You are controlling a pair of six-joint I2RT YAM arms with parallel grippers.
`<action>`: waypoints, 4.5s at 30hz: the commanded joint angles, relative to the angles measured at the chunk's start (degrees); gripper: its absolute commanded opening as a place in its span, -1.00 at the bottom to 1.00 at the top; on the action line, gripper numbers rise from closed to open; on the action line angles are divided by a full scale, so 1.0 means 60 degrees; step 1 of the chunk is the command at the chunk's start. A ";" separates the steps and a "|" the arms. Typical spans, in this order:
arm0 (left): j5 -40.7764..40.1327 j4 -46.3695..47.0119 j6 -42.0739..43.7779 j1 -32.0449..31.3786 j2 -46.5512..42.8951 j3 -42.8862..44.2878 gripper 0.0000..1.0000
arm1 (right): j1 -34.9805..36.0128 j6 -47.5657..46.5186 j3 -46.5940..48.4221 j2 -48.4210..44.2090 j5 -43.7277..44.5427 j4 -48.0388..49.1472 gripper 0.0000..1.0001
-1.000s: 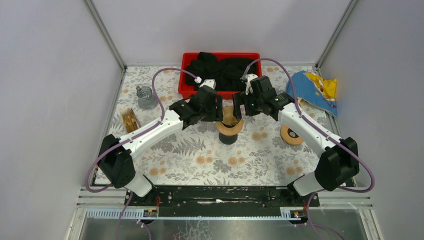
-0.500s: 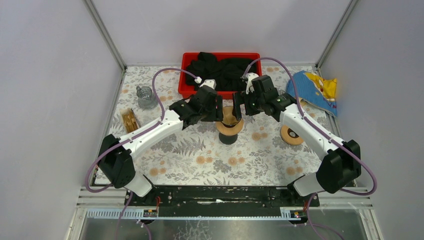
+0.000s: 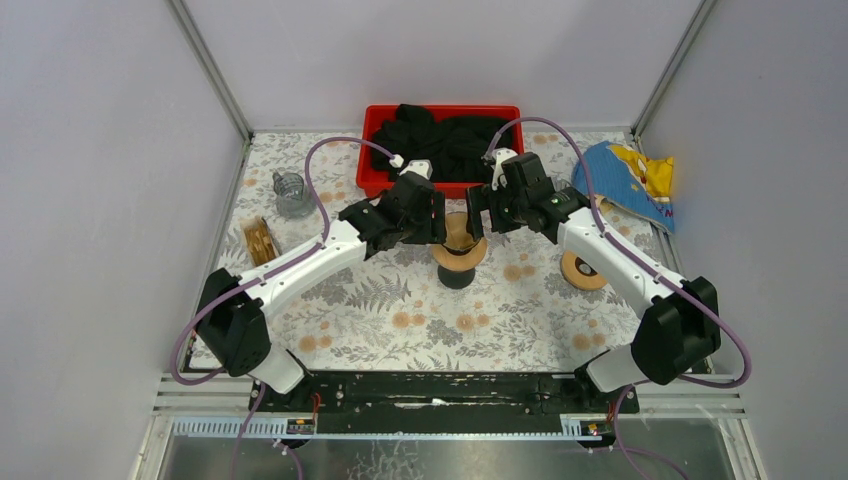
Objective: Place the coffee filter in the dripper
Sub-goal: Place the coffee filter in the coffee dripper.
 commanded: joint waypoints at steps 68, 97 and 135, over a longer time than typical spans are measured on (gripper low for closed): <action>0.1658 0.1526 0.0078 0.0623 -0.0083 0.0041 0.51 | -0.0035 -0.0201 0.0247 -0.0891 -0.0151 0.0276 0.99; 0.1246 0.0833 0.0206 0.0555 -0.0538 -0.0367 0.46 | -0.0038 -0.0187 0.0093 -0.0321 0.0434 0.0037 0.99; 0.0497 0.0183 0.0386 0.0197 -0.0118 0.0273 0.36 | -0.0038 -0.0090 0.0167 -0.0982 -0.0357 0.0314 0.98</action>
